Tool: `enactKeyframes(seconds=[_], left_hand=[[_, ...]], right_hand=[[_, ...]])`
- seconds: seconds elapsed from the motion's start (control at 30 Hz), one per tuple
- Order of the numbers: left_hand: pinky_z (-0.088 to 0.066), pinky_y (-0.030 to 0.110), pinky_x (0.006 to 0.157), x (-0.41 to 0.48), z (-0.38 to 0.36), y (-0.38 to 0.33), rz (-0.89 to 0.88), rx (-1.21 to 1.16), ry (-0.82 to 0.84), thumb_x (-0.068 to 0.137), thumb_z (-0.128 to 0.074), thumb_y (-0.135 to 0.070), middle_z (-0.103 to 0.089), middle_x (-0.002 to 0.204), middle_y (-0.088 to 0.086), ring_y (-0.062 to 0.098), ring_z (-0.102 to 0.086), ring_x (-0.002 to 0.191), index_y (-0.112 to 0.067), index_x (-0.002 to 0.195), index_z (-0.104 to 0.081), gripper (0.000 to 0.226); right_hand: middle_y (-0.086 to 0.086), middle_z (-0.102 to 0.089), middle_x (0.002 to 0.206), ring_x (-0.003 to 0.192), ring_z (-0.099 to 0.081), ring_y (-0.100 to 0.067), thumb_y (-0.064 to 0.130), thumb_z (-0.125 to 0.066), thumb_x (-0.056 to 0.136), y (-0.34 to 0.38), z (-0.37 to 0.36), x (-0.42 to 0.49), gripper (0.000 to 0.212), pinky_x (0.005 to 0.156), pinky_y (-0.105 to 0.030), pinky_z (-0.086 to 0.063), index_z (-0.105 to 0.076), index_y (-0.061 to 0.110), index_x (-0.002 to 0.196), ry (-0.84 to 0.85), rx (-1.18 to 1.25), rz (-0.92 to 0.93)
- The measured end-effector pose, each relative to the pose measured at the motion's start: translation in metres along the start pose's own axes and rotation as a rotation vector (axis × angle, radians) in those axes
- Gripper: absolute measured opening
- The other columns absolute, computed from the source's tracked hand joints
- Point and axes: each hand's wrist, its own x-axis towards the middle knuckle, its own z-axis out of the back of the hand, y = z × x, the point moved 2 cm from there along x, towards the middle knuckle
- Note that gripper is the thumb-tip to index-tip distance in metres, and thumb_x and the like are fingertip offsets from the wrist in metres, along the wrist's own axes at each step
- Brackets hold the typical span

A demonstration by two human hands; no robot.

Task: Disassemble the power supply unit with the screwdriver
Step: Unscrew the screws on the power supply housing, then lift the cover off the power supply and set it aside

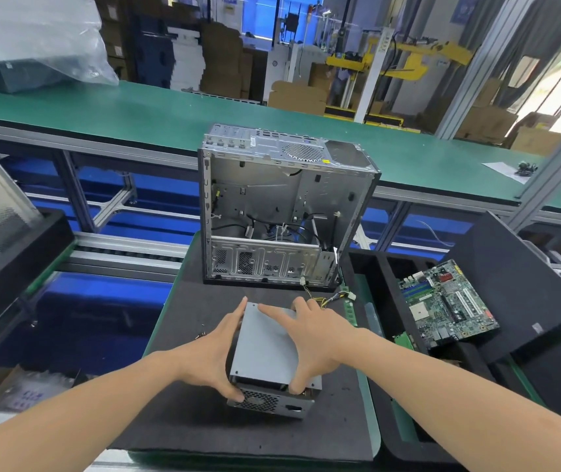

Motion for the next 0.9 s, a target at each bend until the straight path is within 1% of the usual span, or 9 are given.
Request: enactKeyframes(seconds=[0.07, 0.17, 0.3, 0.43, 0.53, 0.63, 0.73, 0.83, 0.9], left_hand=[[-0.034, 0.032, 0.124, 0.000, 0.001, 0.001, -0.014, -0.010, 0.000, 0.054, -0.101, -0.052, 0.009, 0.164, -0.034, 0.000, -0.023, 0.152, -0.056, 0.145, 0.041, 0.169], [-0.033, 0.031, 0.124, 0.000, 0.000, 0.004, -0.028, -0.036, -0.009, 0.054, -0.101, -0.049, 0.004, 0.165, -0.032, -0.002, -0.022, 0.153, -0.058, 0.147, 0.038, 0.168], [-0.043, 0.030, 0.118, 0.001, -0.002, 0.006, -0.047, -0.066, -0.027, 0.054, -0.103, -0.044, -0.008, 0.164, -0.033, -0.005, -0.033, 0.147, -0.059, 0.148, 0.035, 0.168], [-0.045, 0.014, 0.107, 0.002, -0.005, 0.008, -0.044, -0.094, -0.032, 0.056, -0.101, -0.039, -0.015, 0.163, -0.032, -0.008, -0.039, 0.141, -0.058, 0.150, 0.033, 0.166], [-0.046, 0.006, 0.096, 0.004, -0.008, 0.012, -0.054, -0.114, -0.028, 0.059, -0.100, -0.036, -0.025, 0.156, -0.036, -0.016, -0.046, 0.129, -0.057, 0.149, 0.037, 0.165], [-0.052, 0.009, 0.089, 0.004, -0.011, 0.017, -0.035, -0.154, -0.041, 0.060, -0.100, -0.031, -0.041, 0.146, -0.036, -0.011, -0.056, 0.121, -0.059, 0.150, 0.032, 0.162], [-0.053, 0.008, 0.085, 0.007, -0.012, 0.022, -0.024, -0.139, -0.054, 0.058, -0.101, -0.035, -0.052, 0.135, -0.035, -0.008, -0.060, 0.118, -0.057, 0.152, 0.032, 0.163], [-0.049, 0.006, 0.093, 0.007, -0.015, 0.031, -0.014, -0.139, -0.072, 0.058, -0.101, -0.044, -0.056, 0.136, -0.031, -0.008, -0.057, 0.125, -0.055, 0.157, 0.021, 0.158], [-0.047, 0.013, 0.106, 0.007, -0.019, 0.035, -0.016, -0.146, -0.065, 0.060, -0.102, -0.045, -0.051, 0.146, -0.030, -0.006, -0.050, 0.136, -0.053, 0.160, 0.003, 0.145]], right_hand=[[-0.007, -0.033, 0.113, 0.101, -0.039, -0.029, 0.071, -0.081, 0.047, -0.001, 0.003, 0.000, 0.145, 0.085, -0.047, -0.052, 0.021, 0.057, 0.150, 0.003, 0.008, 0.002], [-0.007, -0.035, 0.118, 0.107, -0.040, -0.029, 0.071, -0.081, 0.047, -0.003, 0.010, 0.000, 0.145, 0.087, -0.049, -0.052, 0.021, 0.058, 0.149, 0.014, 0.030, -0.004], [-0.008, -0.035, 0.115, 0.102, -0.042, -0.030, 0.072, -0.081, 0.049, 0.002, 0.008, -0.003, 0.143, 0.085, -0.046, -0.052, 0.020, 0.057, 0.150, 0.003, -0.020, -0.001], [-0.009, -0.035, 0.120, 0.108, -0.042, -0.030, 0.070, -0.081, 0.051, -0.001, 0.014, -0.005, 0.142, 0.083, -0.043, -0.050, 0.018, 0.056, 0.152, 0.015, 0.013, -0.001], [-0.008, -0.035, 0.118, 0.105, -0.041, -0.030, 0.070, -0.082, 0.050, 0.006, 0.013, -0.007, 0.142, 0.084, -0.045, -0.052, 0.017, 0.056, 0.151, -0.007, -0.018, 0.000], [-0.006, -0.034, 0.117, 0.107, -0.040, -0.029, 0.070, -0.082, 0.050, 0.003, 0.018, -0.007, 0.142, 0.077, -0.040, -0.046, 0.015, 0.055, 0.152, -0.004, 0.001, -0.001], [-0.007, -0.034, 0.119, 0.109, -0.041, -0.029, 0.071, -0.082, 0.051, 0.005, 0.021, -0.008, 0.141, 0.083, -0.043, -0.051, 0.013, 0.054, 0.153, -0.012, -0.010, 0.003], [-0.006, -0.037, 0.118, 0.110, -0.044, -0.031, 0.076, -0.079, 0.050, 0.001, 0.030, -0.006, 0.139, 0.086, -0.046, -0.051, 0.012, 0.056, 0.153, -0.026, 0.025, 0.006], [-0.005, -0.036, 0.117, 0.109, -0.045, -0.031, 0.078, -0.078, 0.050, -0.005, 0.039, -0.004, 0.137, 0.084, -0.046, -0.051, 0.011, 0.056, 0.153, -0.027, 0.037, 0.003]])
